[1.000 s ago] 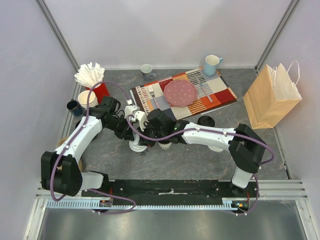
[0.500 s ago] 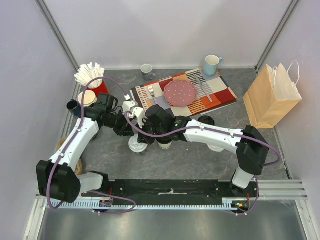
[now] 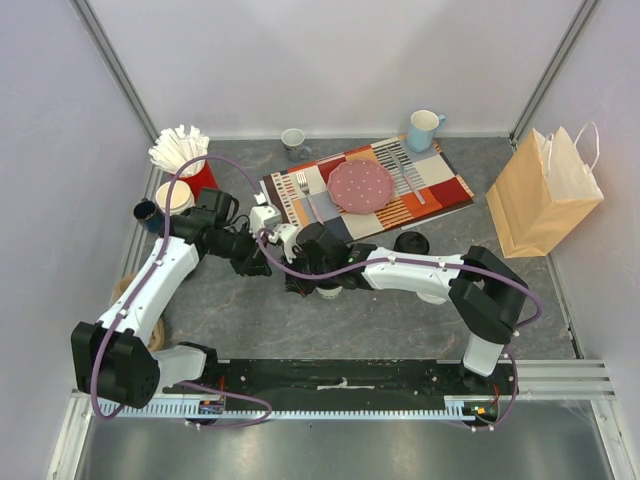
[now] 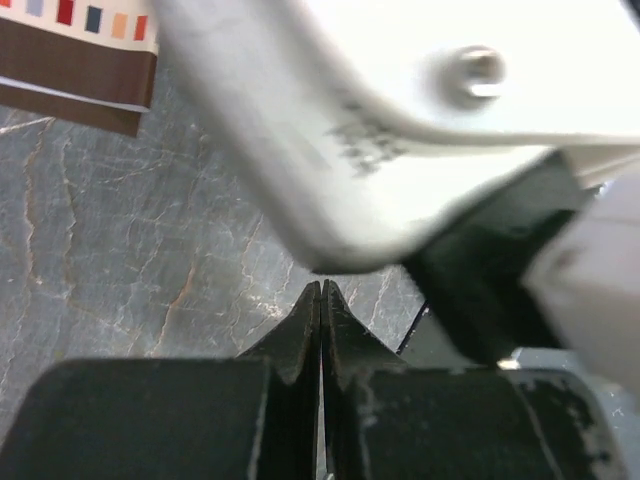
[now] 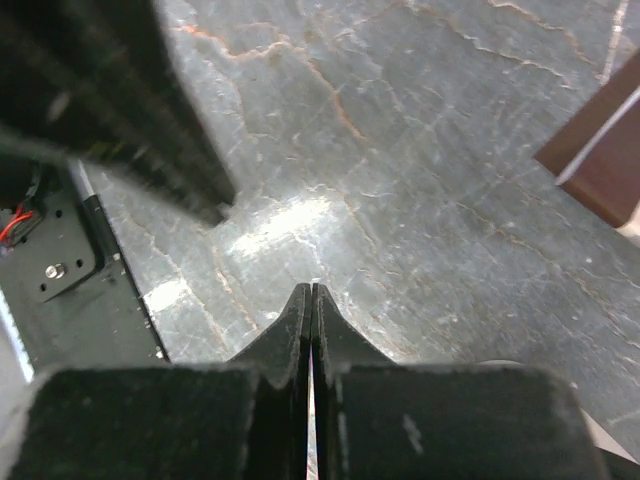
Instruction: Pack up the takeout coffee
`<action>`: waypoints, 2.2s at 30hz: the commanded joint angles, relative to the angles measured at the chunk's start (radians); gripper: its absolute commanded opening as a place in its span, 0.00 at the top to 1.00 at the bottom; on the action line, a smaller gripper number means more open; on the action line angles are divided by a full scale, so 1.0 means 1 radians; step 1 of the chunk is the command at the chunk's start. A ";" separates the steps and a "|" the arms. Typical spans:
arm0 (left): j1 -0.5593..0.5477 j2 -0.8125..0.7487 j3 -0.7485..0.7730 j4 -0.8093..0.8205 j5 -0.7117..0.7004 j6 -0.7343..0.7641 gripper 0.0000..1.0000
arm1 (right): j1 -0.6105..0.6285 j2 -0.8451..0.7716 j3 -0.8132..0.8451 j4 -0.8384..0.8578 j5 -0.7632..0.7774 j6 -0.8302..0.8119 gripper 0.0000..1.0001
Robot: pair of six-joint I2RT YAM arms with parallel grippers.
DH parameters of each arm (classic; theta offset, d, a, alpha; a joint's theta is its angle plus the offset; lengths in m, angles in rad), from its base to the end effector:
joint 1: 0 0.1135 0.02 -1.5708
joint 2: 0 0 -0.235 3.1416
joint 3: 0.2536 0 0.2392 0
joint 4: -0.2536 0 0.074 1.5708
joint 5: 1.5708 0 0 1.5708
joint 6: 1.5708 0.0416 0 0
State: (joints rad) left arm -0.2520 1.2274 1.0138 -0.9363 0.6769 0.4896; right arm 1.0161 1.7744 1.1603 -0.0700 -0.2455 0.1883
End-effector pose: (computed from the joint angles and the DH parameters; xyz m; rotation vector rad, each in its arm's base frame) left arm 0.2098 -0.0809 0.2472 1.0951 2.2913 -0.8210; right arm 0.1915 0.3283 0.1870 -1.0912 2.1354 0.8873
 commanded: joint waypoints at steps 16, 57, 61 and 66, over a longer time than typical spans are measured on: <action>-0.023 -0.026 0.066 0.028 -0.125 -0.019 0.72 | 0.018 -0.075 0.190 -0.175 0.043 -0.024 1.00; 0.112 0.210 0.052 0.237 -0.214 -0.042 0.19 | -0.077 0.097 0.297 -0.070 0.090 0.151 0.35; 0.163 0.167 0.062 0.229 -0.241 -0.062 0.19 | -0.089 0.163 0.349 -0.067 0.101 0.175 0.36; 0.204 0.158 0.059 0.252 -0.287 -0.065 0.19 | -0.091 0.263 0.400 -0.080 0.083 0.204 0.36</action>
State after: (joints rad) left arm -0.0711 1.4055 1.0630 -0.7040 0.4183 0.4450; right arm 0.9306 1.9854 1.5047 -0.1661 -0.1749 0.3477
